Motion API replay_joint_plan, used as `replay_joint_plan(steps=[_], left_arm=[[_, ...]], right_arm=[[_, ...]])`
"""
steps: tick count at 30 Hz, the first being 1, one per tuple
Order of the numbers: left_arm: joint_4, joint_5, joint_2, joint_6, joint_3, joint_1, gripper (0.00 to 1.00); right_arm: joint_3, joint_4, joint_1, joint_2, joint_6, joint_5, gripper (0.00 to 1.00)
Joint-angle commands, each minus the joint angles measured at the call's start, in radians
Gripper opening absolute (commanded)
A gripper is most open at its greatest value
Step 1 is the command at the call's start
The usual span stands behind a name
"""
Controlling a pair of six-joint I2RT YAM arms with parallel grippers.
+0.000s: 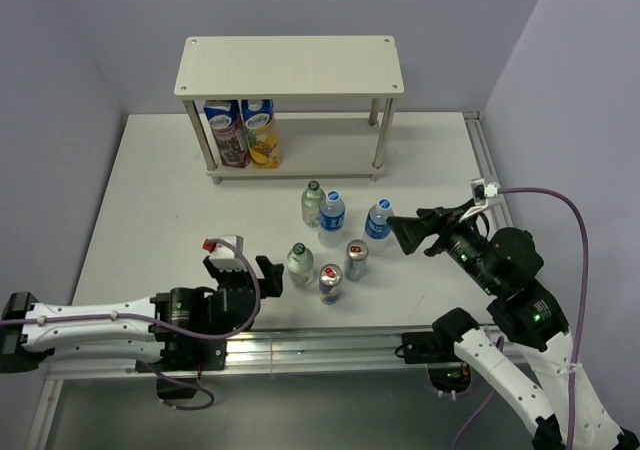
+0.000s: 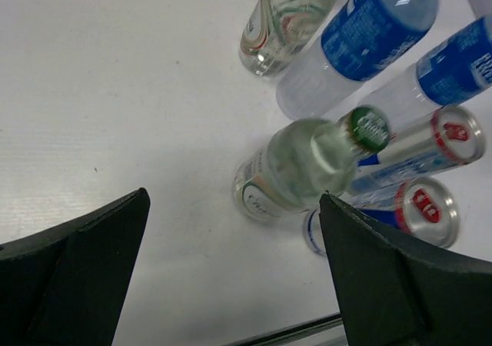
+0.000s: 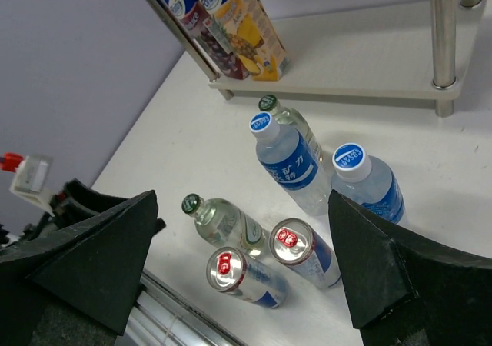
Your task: Place and organize the beverage onto the shelf
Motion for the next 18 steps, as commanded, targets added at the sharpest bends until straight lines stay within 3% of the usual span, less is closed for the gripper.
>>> replay_joint_plan(steps=[1, 2, 5, 9, 18], left_arm=[[0.343, -0.012, -0.019, 0.112, -0.157, -0.018, 0.99], [0.480, -0.012, -0.013, 0.154, -0.190, -0.022, 0.99], [0.689, -0.024, 0.037, 0.235, -0.265, -0.023, 0.99], [0.858, -0.033, 0.116, 0.358, -0.265, -0.023, 0.99], [1.018, -0.018, 0.226, 0.550, -0.205, -0.025, 0.99]], right_arm=[[-0.011, 0.038, 0.013, 0.004, -0.017, 0.004, 0.98], [-0.017, 0.039, 0.015, 0.003, -0.017, 0.010, 0.98], [-0.020, 0.032, 0.015, 0.009, -0.017, 0.016, 0.98], [-0.024, 0.032, 0.019, 0.018, -0.017, 0.025, 0.98], [-0.024, 0.031, 0.019, 0.041, -0.012, 0.050, 0.97]])
